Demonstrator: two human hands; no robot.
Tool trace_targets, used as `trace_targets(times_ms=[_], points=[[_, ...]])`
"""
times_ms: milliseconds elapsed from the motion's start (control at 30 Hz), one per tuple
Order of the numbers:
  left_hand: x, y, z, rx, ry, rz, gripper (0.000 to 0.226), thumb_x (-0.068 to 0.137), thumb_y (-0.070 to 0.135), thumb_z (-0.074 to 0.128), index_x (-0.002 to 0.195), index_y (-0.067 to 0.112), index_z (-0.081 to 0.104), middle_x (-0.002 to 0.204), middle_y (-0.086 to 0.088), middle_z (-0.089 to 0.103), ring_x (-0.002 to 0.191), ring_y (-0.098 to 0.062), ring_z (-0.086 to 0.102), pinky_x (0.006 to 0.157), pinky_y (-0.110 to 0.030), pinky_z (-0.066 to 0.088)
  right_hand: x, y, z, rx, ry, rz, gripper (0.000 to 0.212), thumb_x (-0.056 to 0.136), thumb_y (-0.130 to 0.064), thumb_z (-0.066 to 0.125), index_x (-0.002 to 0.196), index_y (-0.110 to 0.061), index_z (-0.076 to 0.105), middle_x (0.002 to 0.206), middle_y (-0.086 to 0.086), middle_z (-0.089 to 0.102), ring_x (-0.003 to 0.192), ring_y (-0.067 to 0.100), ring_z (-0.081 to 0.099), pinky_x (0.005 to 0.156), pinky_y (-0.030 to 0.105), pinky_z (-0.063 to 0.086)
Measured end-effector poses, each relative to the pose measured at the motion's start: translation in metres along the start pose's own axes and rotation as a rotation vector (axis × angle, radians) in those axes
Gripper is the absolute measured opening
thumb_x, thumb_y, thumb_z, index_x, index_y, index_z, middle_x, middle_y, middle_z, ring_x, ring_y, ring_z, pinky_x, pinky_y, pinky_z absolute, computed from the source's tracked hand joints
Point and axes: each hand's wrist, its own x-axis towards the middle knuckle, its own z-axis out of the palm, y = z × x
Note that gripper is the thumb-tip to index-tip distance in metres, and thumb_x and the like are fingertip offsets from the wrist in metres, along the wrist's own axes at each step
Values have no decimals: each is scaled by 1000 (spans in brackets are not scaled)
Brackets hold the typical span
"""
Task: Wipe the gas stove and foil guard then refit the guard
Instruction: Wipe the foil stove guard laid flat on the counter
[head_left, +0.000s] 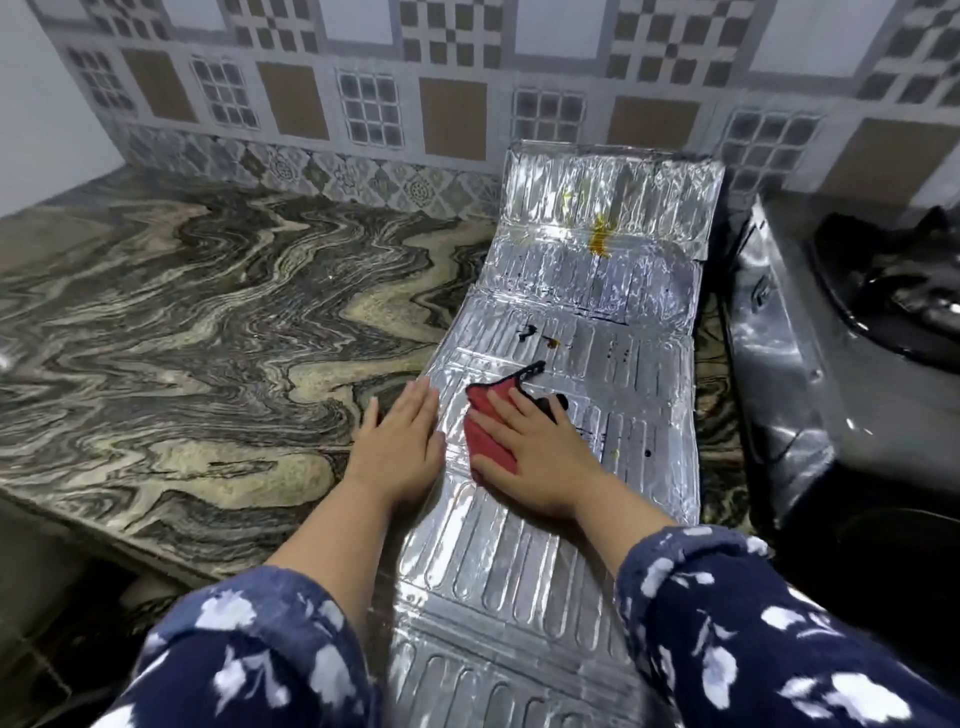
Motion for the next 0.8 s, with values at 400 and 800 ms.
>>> trace_targets(times_ms=[400, 800], points=[[13, -8, 19, -63, 95, 26, 70, 89, 53, 3, 151, 21, 1, 158, 9, -6, 145, -6, -7, 118, -42, -4, 83, 90, -15, 28, 39, 425, 69, 87, -71, 11, 150, -41, 6, 161, -8, -4, 148, 20, -4, 116, 56, -3], [5, -11, 20, -57, 63, 30, 73, 86, 49, -3, 151, 17, 1, 159, 5, -8, 145, -7, -9, 117, -41, -7, 8, 23, -2, 73, -7, 369, 65, 91, -64, 15, 150, -39, 1, 160, -7, -11, 147, 20, -15, 116, 53, -11]])
